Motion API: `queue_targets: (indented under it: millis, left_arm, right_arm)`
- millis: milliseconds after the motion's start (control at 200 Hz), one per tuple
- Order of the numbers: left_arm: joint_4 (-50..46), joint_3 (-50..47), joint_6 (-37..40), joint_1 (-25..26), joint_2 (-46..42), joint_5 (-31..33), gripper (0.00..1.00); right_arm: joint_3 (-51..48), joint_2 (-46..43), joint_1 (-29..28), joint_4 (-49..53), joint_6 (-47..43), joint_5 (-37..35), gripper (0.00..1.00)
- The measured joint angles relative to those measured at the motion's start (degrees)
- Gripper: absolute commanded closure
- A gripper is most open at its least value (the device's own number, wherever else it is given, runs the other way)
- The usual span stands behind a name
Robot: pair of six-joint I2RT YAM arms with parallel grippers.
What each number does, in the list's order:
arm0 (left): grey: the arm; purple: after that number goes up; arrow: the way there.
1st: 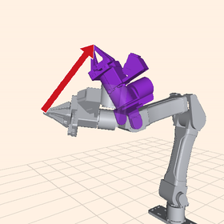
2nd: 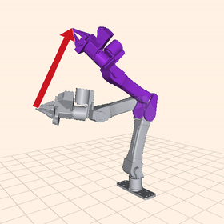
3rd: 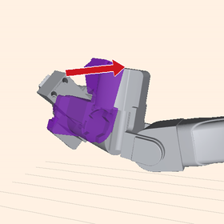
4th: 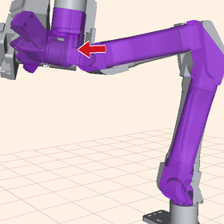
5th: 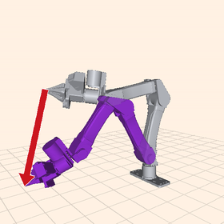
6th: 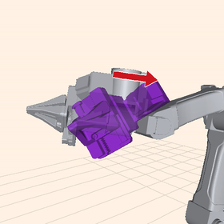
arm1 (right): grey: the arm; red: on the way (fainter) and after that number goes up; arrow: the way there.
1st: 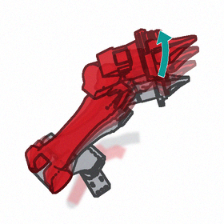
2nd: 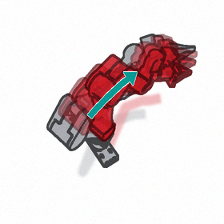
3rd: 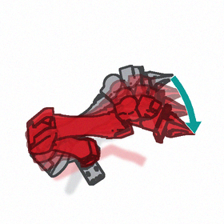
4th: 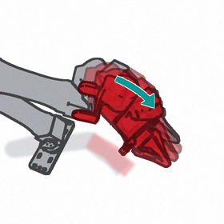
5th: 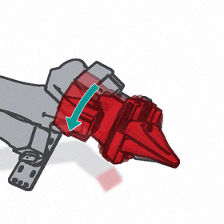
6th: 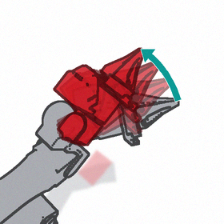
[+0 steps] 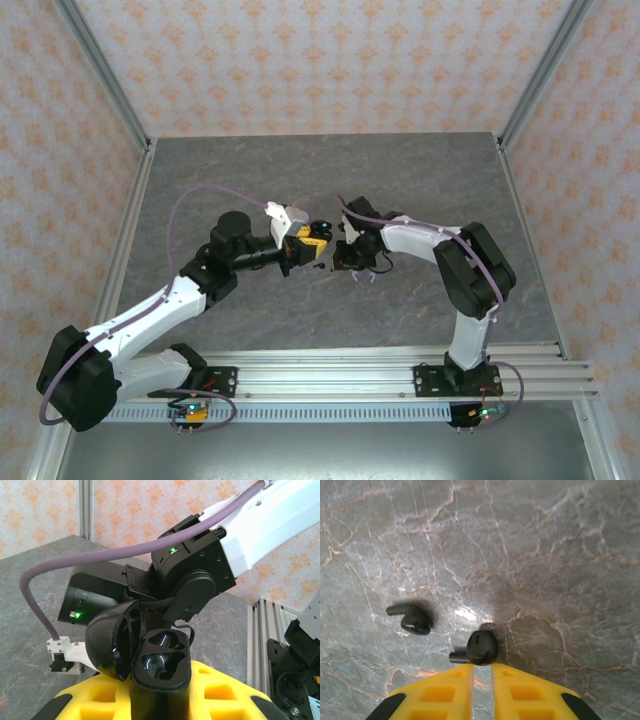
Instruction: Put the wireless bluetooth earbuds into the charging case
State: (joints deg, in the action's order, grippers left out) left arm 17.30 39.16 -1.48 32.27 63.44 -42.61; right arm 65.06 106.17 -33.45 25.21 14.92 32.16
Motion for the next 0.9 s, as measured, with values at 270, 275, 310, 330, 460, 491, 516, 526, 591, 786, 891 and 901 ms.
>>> queue_targets:
  millis: [270, 275, 310, 330, 460, 491, 516, 526, 591, 786, 891, 901]
  left_arm:
    - [-0.2, 0.0, 0.02, 0.0, -0.11, 0.11, 0.89]
    - [-0.2, 0.0, 0.02, 0.0, -0.11, 0.11, 0.89]
    - [-0.2, 0.0, 0.02, 0.0, -0.11, 0.13, 0.89]
    - [-0.2, 0.0, 0.02, 0.0, -0.13, 0.11, 0.89]
    - [-0.42, 0.0, 0.02, 0.0, -0.63, 0.31, 0.89]
    - [-0.44, 0.0, 0.02, 0.0, -0.81, 0.33, 0.89]
    - [-0.44, 0.0, 0.04, 0.0, -1.01, 0.35, 0.89]
    - [-0.44, 0.0, 0.04, 0.0, -1.11, 0.37, 0.89]
    - [-0.44, 0.0, 0.11, 0.0, -1.55, 0.68, 0.89]
    - [-0.42, -0.35, 0.46, 0.0, -2.12, 1.16, 0.89]
    - [-0.46, -0.7, 0.46, 0.0, -2.19, 1.18, 0.89]
    - [-0.46, -0.72, 0.46, 0.0, -2.21, 1.18, 0.89]
  right_arm:
    - [1.77, 2.1, 0.0, -0.2, 0.35, -0.87, 0.82]
    - [1.79, 2.1, -0.02, -0.2, 0.35, -0.9, 0.82]
    - [1.95, 2.1, -0.02, -0.17, 0.39, -0.92, 0.82]
    - [2.03, 2.1, -0.07, -0.2, 0.52, -0.94, 0.81]
    - [2.1, 1.99, -0.07, -0.17, 0.68, -1.18, 0.79]
    - [2.1, 1.86, -0.07, -0.17, 0.83, -1.25, 0.77]
    - [2.1, 1.68, -0.07, -0.17, 0.96, -1.36, 0.76]
    - [2.1, 1.62, -0.07, -0.17, 1.05, -1.36, 0.76]
    - [2.1, 0.98, -0.04, -0.17, 1.25, -1.36, 0.73]
    - [2.12, -0.22, -0.07, -0.2, 3.32, -2.29, 0.66]
    - [2.36, -0.22, -0.22, 0.07, 4.74, -3.37, 0.62]
    - [2.4, -0.22, -0.31, 0.09, 4.87, -3.54, 0.62]
